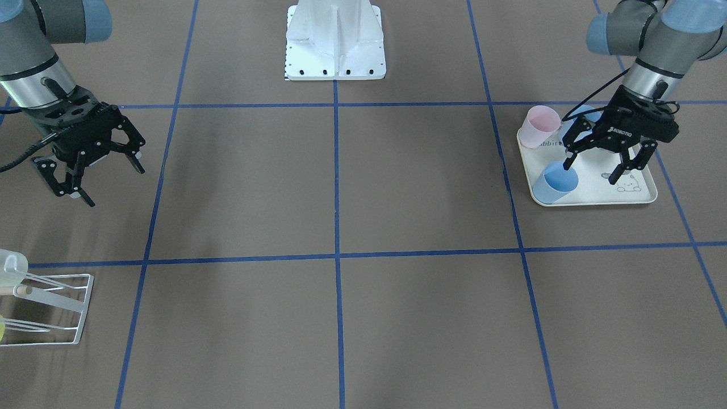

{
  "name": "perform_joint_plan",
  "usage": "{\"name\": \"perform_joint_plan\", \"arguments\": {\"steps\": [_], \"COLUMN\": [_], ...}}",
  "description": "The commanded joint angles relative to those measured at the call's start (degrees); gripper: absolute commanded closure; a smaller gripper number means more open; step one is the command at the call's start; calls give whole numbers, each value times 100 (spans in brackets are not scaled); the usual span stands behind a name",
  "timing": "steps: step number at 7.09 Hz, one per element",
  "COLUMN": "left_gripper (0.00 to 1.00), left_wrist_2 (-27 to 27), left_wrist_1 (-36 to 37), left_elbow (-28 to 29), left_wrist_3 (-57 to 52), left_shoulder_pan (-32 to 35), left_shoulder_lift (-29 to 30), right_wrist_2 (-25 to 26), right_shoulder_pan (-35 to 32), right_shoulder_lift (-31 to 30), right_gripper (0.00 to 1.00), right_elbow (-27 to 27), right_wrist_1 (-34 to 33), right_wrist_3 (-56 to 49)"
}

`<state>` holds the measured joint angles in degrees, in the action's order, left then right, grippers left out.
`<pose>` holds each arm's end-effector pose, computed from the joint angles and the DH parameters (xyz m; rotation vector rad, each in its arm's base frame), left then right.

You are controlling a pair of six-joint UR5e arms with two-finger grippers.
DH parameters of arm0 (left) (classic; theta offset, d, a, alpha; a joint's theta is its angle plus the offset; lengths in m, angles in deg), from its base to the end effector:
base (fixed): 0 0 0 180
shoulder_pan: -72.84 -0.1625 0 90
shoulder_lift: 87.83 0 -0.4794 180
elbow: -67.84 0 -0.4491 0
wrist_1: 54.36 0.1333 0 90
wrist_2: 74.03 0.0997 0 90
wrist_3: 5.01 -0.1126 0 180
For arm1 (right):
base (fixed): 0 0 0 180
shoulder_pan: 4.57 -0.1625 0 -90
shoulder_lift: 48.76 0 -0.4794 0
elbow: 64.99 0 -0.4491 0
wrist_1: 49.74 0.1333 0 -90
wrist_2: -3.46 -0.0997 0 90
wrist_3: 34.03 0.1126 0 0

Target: Transfer IKEA cup to right arm and place on rack

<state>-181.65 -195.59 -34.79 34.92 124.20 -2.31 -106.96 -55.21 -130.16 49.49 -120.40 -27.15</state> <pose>0.2661 -0.4917 0.5456 0.6185 0.8669 0.1390 -0.3030 -0.5177 0.3767 0.7167 -0.6734 -0.6844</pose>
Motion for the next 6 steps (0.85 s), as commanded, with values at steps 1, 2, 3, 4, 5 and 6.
{"name": "perform_joint_plan", "arguments": {"steps": [1,2,3,4,5,6], "left_gripper": [0,1,4,25,44,44], "left_wrist_2": [30,30,22,22,13,-5], "left_wrist_1": [-778,-843,-870,-1001,-1028,-1055], "left_elbow": [742,719,710,710,718,710], "left_wrist_3": [58,85,76,67,67,41], "left_shoulder_pan": [-4,5,-13,-13,-30,-48], "left_shoulder_lift": [149,131,105,53,0,-27], "right_wrist_2": [12,12,21,30,30,39], "right_shoulder_pan": [80,89,89,89,89,107], "right_shoulder_lift": [10,10,10,10,10,19], "right_gripper": [0,0,0,0,0,0], "right_elbow": [22,22,30,22,22,13], "right_wrist_1": [0,0,0,0,0,0], "right_wrist_3": [59,67,59,59,59,59]}}
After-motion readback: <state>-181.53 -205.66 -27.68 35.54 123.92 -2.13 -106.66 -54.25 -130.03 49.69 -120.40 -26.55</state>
